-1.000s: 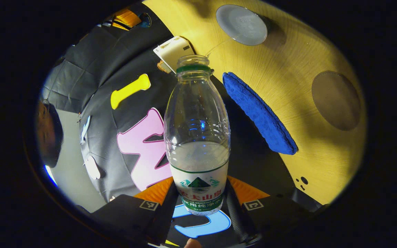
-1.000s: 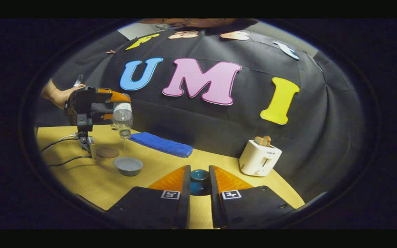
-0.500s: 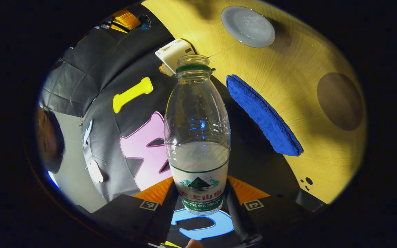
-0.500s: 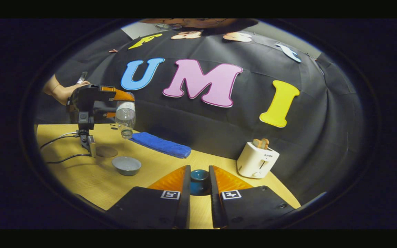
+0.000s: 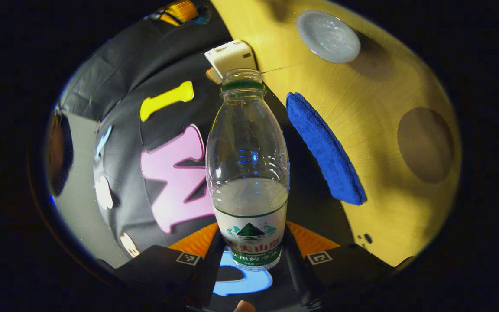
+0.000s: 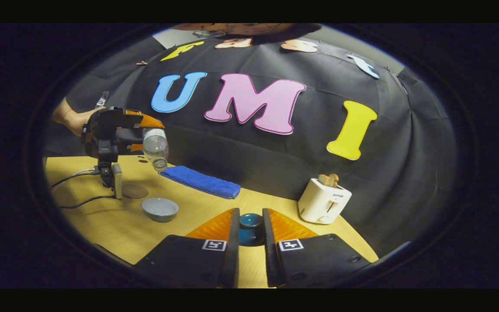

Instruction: Open the teacup lid with one hand, grasp the water bottle and pour water into the teacup with the other hand; after pouring, place the water bottle on the coaster and then close the teacup lid.

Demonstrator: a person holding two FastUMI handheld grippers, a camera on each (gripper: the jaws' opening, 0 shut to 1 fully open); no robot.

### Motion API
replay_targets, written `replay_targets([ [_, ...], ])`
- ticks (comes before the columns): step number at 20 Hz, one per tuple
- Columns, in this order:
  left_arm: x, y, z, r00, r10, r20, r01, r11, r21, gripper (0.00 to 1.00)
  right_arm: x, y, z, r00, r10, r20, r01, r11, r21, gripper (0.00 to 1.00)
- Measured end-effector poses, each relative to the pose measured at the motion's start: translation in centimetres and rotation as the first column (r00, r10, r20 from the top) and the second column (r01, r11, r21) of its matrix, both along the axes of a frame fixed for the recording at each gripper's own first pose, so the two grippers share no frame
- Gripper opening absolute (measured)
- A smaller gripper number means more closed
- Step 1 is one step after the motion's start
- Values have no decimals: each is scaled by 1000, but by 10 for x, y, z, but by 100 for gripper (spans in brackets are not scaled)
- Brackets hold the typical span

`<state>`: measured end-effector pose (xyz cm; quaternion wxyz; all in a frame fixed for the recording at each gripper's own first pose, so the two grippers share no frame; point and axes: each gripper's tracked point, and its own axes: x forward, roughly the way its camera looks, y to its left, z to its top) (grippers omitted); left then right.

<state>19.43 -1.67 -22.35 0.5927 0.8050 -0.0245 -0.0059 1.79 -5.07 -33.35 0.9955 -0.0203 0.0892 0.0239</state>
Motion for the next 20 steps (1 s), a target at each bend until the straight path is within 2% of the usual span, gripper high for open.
replay_targets([
  [1, -3, 6, -6, 999, 27, -28, -29, 996, -90, 74, 1, 1, 1, 1000, -5, 0, 5, 1000, 12, 29],
  [2, -7, 12, -13, 997, 51, -62, -63, 979, -196, 74, 4, 3, 3, 1000, -10, 3, 10, 1000, 24, 34],
  [3, -11, 14, -21, 993, 66, -94, -93, 945, -315, 74, 6, 4, 5, 1000, -16, 5, 16, 999, 32, 29],
  [5, -18, 15, -32, 986, 71, -149, -138, 846, -515, 74, 11, 9, 5, 1000, -19, 2, 19, 999, 37, 29],
  [6, -21, 16, -35, 983, 59, -175, -154, 789, -595, 74, 14, 12, 4, 1000, -16, 0, 16, 999, 39, 24],
  [7, -23, 13, -39, 979, 44, -200, -169, 725, -668, 74, 16, 16, 5, 1000, -12, -1, 12, 999, 41, 24],
  [8, -25, 15, -44, 974, 36, -222, -190, 657, -729, 74, 18, 20, 6, 1000, -7, 1, 7, 999, 45, 34],
  [9, -27, 16, -53, 967, 30, -252, -222, 583, -782, 74, 20, 24, 7, 1000, -2, 0, 2, 999, 48, 34],
  [10, -28, 14, -61, 960, 19, -281, -252, 500, -828, 74, 22, 27, 8, 1000, 2, 1, -2, 999, 51, 29],
  [11, -28, 8, -67, 951, 5, -309, -283, 412, -866, 74, 23, 30, 7, 1000, 5, 0, -5, 999, 54, 34],
  [12, -23, 5, -75, 943, -14, -332, -310, 326, -893, 74, 24, 34, 7, 1000, 9, -1, -9, 998, 58, 34],
  [13, -21, 1, -81, 937, -33, -347, -328, 250, -911, 74, 26, 37, 8, 1000, 13, -3, -12, 998, 61, 29],
  [14, -19, -3, -93, 933, -58, -355, -340, 176, -924, 74, 26, 39, 8, 1000, 15, -3, -15, 998, 62, 34],
  [15, -16, -10, -101, 929, -89, -360, -351, 100, -931, 74, 27, 42, 9, 1000, 19, -4, -19, 998, 62, 34],
  [16, -15, -18, -104, 926, -123, -358, -358, 25, -933, 74, 28, 45, 9, 1000, 22, -4, -22, 998, 62, 29],
  [17, -14, -27, -105, 923, -154, -353, -364, -55, -930, 74, 29, 47, 9, 1000, 26, -3, -25, 998, 62, 34],
  [18, -18, -36, -107, 918, -185, -351, -376, -128, -918, 74, 29, 50, 9, 1000, 27, -4, -27, 998, 63, 29],
  [19, -18, -44, -106, 917, -198, -346, -381, -183, -906, 74, 31, 52, 9, 1000, 29, -4, -29, 997, 65, 34],
  [20, -20, -48, -106, 919, -198, -340, -379, -215, -900, 74, 31, 54, 9, 1000, 30, -5, -29, 997, 70, 29],
])
